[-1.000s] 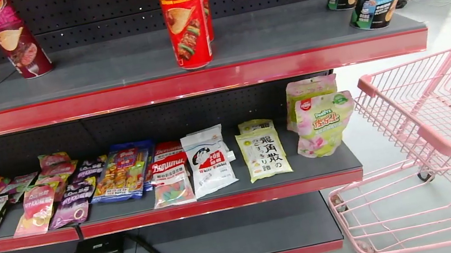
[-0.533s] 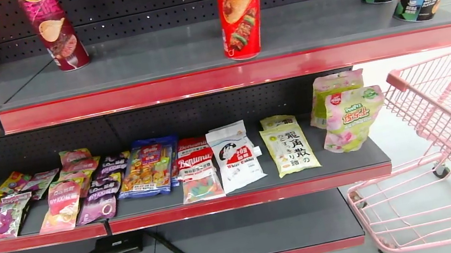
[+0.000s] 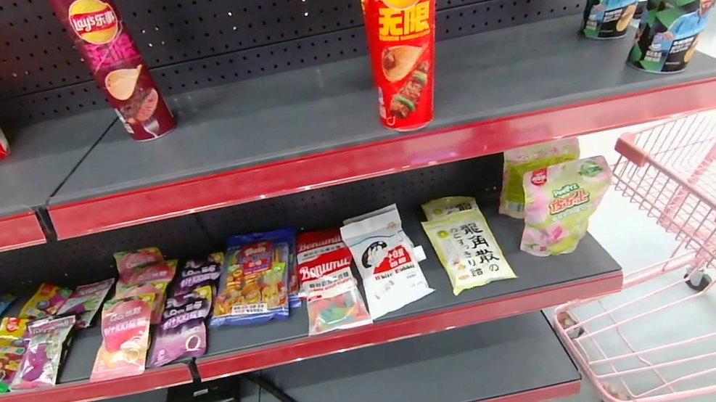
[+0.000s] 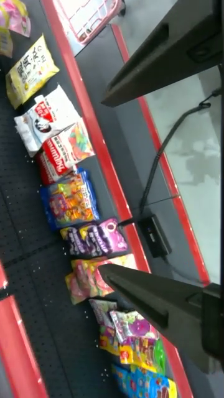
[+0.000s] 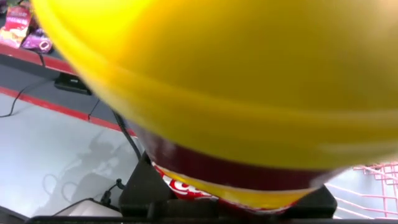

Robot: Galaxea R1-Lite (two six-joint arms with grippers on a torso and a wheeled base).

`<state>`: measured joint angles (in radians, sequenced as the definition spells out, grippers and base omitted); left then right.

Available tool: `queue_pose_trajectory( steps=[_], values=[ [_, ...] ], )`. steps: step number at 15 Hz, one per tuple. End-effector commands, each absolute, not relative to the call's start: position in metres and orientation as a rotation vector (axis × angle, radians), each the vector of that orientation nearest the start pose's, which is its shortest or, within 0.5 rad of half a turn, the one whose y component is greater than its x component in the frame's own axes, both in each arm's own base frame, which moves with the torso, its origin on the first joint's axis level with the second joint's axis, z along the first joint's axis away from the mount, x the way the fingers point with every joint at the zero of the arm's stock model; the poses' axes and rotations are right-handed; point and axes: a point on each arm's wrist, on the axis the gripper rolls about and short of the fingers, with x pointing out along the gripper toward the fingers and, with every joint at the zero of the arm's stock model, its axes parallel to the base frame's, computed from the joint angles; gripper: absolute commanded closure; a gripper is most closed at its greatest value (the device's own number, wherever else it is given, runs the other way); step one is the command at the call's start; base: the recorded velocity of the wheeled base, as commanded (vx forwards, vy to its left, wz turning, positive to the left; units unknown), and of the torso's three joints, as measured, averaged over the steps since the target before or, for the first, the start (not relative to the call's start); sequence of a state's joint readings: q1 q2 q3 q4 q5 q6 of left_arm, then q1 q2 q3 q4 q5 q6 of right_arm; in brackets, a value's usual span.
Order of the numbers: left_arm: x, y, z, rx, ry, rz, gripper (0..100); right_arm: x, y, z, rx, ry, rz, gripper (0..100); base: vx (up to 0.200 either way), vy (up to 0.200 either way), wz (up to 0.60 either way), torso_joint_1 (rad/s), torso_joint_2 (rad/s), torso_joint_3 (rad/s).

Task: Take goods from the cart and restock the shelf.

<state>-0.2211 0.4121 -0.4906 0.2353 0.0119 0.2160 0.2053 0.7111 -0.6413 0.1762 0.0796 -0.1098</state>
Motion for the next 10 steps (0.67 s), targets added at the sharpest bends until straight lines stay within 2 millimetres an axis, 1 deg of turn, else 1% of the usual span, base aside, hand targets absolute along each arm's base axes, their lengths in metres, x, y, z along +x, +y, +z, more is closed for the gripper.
queue_pose_trajectory(
  steps=[1, 5, 8, 9, 10],
  values=[
    [-0.0060, 0.0016, 0.1932, 0.233, 0.128, -0.222, 0, 0.0506, 0.0124, 0.2338, -0.125, 0.233, 0.297, 100, 0.000, 0.000, 0.00, 0.159, -0.51, -0.369],
    [-0.0063, 0.0017, 0.1932, 0.232, 0.126, -0.225, 0, 0.0506, 0.0124, 0.2342, -0.125, 0.231, 0.297, 100, 0.000, 0.000, 0.00, 0.175, -0.55, -0.370],
    [-0.0066, 0.0018, 0.1932, 0.232, 0.125, -0.224, 0, 0.0507, 0.0124, 0.2340, -0.125, 0.231, 0.297, 100, 0.000, 0.200, 0.00, 0.201, -0.59, -0.385],
    [-0.0066, 0.0018, 0.1932, 0.232, 0.125, -0.224, 0, 0.0503, 0.0123, 0.2340, -0.125, 0.230, 0.297, 100, 0.000, 0.200, 0.00, 0.198, -0.52, -0.310],
    [-0.0066, 0.0017, 0.1932, 0.232, 0.125, -0.224, 0, 0.0503, 0.0123, 0.2340, -0.125, 0.230, 0.297, 100, 0.000, 0.200, 0.00, 0.124, -0.27, -0.168]
  ],
)
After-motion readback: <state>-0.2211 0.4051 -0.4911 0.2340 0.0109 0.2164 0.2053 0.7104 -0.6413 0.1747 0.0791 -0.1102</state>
